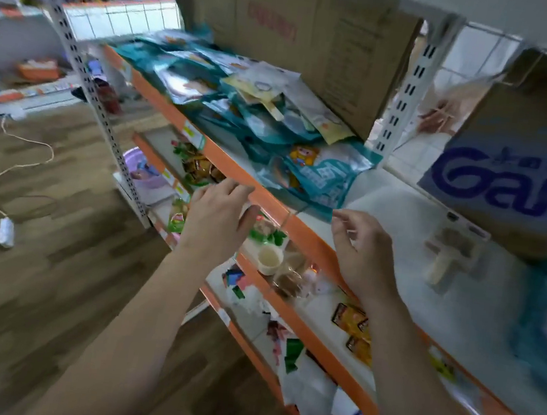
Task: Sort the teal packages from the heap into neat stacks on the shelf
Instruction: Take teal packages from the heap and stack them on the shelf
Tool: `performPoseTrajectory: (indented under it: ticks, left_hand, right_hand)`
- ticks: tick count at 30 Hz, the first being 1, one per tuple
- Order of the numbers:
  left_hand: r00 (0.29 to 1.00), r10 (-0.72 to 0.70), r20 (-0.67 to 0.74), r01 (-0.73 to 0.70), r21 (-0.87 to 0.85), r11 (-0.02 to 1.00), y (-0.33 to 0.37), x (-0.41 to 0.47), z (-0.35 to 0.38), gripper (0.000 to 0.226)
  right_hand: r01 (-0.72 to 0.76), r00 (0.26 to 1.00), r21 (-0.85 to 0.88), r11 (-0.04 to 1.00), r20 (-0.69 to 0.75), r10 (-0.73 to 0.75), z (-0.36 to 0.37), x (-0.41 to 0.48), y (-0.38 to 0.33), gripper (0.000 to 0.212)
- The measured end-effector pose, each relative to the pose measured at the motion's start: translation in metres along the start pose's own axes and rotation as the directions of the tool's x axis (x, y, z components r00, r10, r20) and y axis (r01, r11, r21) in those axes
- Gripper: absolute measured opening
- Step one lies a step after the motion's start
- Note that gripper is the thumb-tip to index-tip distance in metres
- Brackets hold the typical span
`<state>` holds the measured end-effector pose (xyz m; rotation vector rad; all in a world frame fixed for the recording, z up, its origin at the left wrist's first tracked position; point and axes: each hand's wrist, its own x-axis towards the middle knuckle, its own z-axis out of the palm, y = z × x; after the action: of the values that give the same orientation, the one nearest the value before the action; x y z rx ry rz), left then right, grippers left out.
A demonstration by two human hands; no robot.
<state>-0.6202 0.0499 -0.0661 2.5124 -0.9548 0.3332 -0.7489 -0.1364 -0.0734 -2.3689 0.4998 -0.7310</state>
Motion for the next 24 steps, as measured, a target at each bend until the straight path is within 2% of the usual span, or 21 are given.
performPoseTrajectory:
  ticks: [6,14,19,22,24]
  left_hand:
    - [0.999,0.047,-0.006,-0.048,-0.034,0.998,-0.057,0.023,-0.013,0.035]
    - [0.991,0.089,0.101,-0.082,-0.072,0.994,-0.075,0.054,0.014,0.037]
    - [0.989,0.098,0.115,-0.082,-0.129,0.988,-0.084,0.08,0.024,0.039]
    - [0.986,0.109,0.127,-0.092,-0.135,0.987,-0.085,0.098,0.032,0.039]
    - [0.984,0.122,0.131,-0.104,-0.134,0.985,-0.085,0.109,0.039,0.039]
  right_hand:
    - [-0.083,0.996,-0.017,0.996,-0.031,0.082,0.045,0.033,-0.032,0.024]
    - [-0.279,0.96,-0.077,0.957,-0.056,0.275,0.057,0.078,-0.009,0.029]
    - [-0.443,0.896,-0.188,0.877,-0.098,0.432,0.072,0.122,0.011,0.036]
    - [-0.531,0.847,-0.135,0.837,-0.125,0.517,0.076,0.14,0.019,0.042]
    - [-0.614,0.783,-0.011,0.789,-0.136,0.607,0.078,0.151,0.025,0.046]
